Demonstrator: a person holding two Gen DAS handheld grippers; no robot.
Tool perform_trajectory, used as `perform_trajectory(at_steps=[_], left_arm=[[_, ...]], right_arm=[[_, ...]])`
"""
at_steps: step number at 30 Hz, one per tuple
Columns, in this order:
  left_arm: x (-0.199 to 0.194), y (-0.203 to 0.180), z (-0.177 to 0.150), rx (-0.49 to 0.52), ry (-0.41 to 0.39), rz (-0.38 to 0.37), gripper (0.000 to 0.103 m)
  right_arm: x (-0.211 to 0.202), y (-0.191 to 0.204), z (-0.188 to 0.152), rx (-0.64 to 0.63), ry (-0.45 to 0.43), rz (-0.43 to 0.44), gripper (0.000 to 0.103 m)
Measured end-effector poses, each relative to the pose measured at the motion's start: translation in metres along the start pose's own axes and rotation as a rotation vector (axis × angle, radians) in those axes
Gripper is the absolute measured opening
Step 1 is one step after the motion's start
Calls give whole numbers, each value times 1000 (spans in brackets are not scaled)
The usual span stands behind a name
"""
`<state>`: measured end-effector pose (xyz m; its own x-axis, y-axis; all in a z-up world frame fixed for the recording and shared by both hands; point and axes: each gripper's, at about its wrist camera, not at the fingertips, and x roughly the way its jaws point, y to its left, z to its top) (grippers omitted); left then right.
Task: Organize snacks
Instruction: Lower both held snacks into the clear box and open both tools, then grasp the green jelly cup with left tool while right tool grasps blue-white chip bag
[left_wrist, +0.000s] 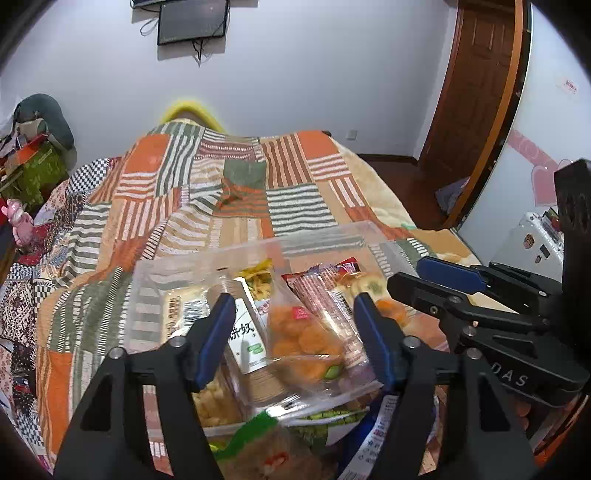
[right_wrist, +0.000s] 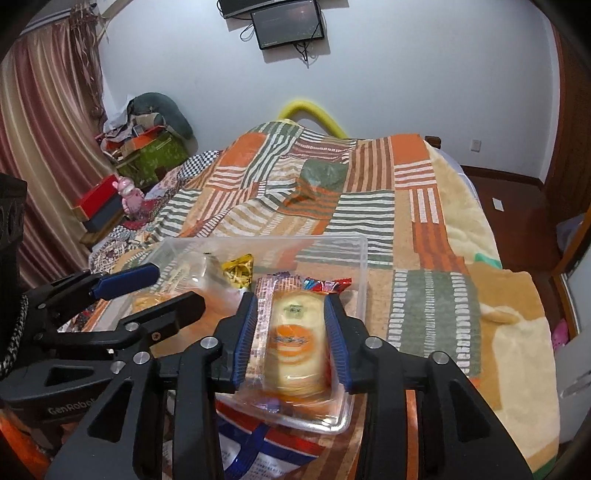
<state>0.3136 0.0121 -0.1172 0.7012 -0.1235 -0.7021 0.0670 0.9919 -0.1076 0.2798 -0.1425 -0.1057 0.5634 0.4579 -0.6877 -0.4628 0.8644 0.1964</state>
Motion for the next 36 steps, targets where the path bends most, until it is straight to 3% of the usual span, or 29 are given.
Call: perform_trajectory(at_steps=[11,19,30,33,36], left_arm=[[-68,14,-18,2,-85,38,84],[-86,36,-60,-17,-26,71,90],[-74,74,-120,-83,75,107,90],[-67,82,-131,-86,97,121,87],[-56,87,-136,-108,126,107,81]], right_arm=[[-41,12,-17,-27,-41,-5,51],[-53,20,-46,-18,-28,-2,64],[-33,24,-78,15,74,24,65],[-25,26,-82,22,93,30,73],[-15,28,-85,31,116,34,75]])
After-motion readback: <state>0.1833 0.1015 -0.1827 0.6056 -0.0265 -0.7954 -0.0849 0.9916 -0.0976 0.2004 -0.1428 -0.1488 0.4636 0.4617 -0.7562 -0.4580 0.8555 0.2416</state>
